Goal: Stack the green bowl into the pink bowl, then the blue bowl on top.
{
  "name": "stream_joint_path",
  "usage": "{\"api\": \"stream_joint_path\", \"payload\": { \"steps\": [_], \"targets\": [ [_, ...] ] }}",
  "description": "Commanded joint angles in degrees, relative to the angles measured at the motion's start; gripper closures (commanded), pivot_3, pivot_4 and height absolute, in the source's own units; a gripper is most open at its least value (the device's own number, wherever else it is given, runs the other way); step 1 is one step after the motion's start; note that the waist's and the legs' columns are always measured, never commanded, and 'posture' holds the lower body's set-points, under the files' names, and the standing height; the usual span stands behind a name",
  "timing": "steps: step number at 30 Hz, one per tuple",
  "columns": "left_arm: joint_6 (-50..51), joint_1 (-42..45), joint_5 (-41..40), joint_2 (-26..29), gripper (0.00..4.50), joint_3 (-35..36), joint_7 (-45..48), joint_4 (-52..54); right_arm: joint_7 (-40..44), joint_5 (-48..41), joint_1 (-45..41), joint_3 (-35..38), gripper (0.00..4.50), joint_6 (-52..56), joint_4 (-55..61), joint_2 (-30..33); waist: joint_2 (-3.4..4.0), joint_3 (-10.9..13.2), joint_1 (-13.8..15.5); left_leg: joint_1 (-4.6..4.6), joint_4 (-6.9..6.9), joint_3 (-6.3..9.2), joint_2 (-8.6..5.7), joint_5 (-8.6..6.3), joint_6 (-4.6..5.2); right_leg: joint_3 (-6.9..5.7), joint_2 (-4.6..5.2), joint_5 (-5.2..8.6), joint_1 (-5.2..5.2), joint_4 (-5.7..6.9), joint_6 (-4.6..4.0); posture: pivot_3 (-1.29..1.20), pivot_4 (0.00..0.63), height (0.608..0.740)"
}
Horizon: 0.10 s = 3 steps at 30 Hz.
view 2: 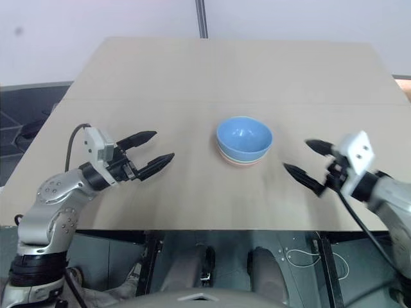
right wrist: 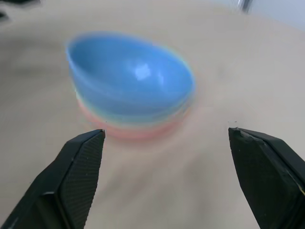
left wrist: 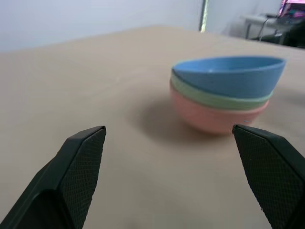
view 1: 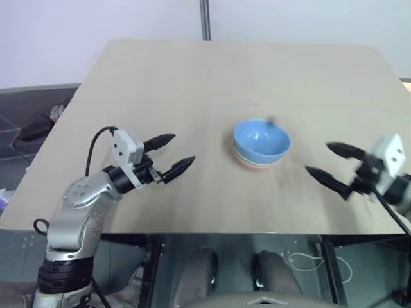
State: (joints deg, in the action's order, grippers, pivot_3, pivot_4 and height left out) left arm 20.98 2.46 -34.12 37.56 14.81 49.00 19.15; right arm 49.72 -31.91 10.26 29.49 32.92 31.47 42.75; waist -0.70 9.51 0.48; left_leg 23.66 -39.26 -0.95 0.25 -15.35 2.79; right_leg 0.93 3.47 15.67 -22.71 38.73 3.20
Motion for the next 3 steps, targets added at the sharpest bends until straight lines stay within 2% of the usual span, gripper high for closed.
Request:
{"api": "stream_joint_path", "payload": {
  "steps": [1, 3],
  "targets": [
    [0.88, -1.66, -2.9, 2.59, 0.0, 4.16, 2.09, 2.98, 2.64, -0.87, 2.83, 7.04, 0.01, -3.2, -0.74, 1.18, 0.01, -0.01, -0.16, -0.05, 0.0, -0.04, 0.01, 0.0, 0.0, 0.0, -0.01, 0.0, 0.02, 0.0, 0.0, 0.0, 0.15, 0.74],
    [1.0, -2.59, -2.8, 3.81, 0.0, 4.69, 2.87, 2.61, 3.7, -0.64, 4.64, 8.72, 0.01, -4.19, -1.73, 1.73, 0.02, -0.01, -0.23, -0.14, 0.0, -0.09, 0.03, 0.0, 0.0, 0.02, -0.02, 0.0, 0.05, 0.04, 0.0, 0.0, 0.15, 0.74]
  ]
}}
